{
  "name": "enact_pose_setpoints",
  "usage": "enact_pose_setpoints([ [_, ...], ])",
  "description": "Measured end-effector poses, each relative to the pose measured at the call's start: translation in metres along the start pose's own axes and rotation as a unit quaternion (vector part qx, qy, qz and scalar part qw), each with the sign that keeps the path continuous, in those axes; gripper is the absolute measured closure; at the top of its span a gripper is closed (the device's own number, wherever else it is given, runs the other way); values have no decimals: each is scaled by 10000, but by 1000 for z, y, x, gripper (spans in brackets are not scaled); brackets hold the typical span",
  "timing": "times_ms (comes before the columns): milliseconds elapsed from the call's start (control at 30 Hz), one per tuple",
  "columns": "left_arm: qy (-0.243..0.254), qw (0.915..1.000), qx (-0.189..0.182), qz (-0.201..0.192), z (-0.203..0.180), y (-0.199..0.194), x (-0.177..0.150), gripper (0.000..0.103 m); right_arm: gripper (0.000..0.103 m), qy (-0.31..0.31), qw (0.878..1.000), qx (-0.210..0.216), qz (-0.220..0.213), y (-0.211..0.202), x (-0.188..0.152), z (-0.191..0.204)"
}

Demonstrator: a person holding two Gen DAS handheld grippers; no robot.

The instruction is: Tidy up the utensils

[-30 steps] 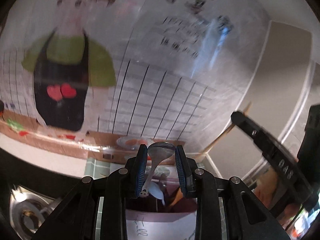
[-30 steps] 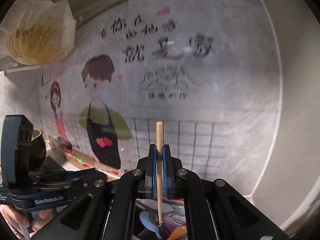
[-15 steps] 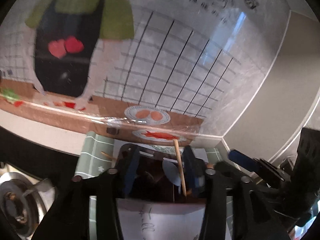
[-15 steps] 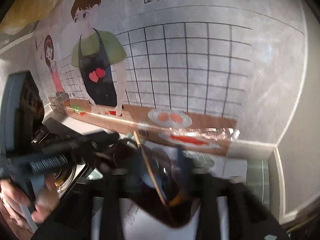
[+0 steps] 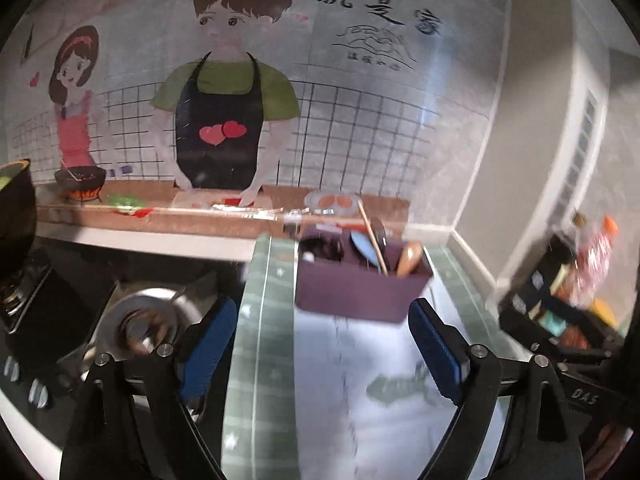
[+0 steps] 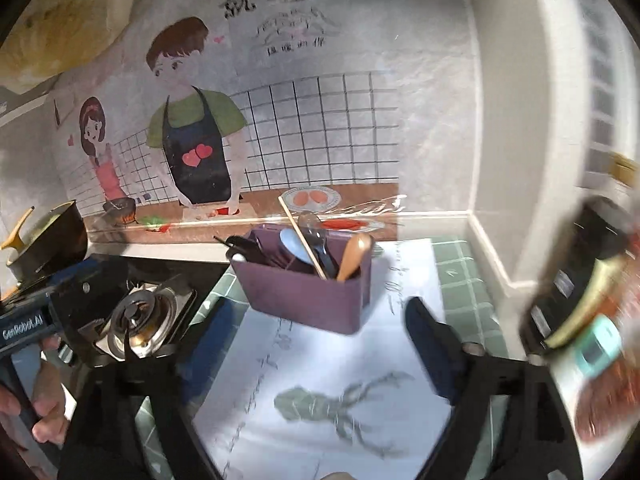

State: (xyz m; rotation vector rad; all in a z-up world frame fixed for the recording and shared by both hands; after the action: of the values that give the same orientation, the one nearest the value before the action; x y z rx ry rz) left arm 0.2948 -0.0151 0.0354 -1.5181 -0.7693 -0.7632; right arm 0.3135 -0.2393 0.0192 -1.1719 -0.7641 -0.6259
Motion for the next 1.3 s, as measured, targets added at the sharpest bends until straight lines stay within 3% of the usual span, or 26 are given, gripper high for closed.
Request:
enact_pose_setpoints([
  [133, 216, 9993, 278, -89, 4, -25, -28, 9, 3, -172, 9993, -331, -49, -35, -27, 21],
  [400, 153, 9993, 332, -41, 9, -54, -58, 8, 1, 97, 9989, -458, 24, -68, -57, 31],
  [567, 220, 9994, 270, -33, 5, -65, -66, 7, 1, -52, 9978, -658, -23, -78, -64, 37],
  [1300, 313, 9993, 225, -33, 0, -77, -71, 7, 1, -228, 9977, -632, -61, -88, -70, 47],
])
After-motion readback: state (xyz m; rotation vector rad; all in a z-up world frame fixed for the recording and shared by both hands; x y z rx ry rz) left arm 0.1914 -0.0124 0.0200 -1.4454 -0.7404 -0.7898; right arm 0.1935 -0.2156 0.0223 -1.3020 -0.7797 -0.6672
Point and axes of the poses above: each gripper's, at about its wrist camera, not at the fingertips, and y roughly the way its jaws point, z to its left, x to its top, the point moved 2 cm from there along y, roughly the way its jaws point, and after that the axes turned 8 degrees about x, right-handed, at the moved point
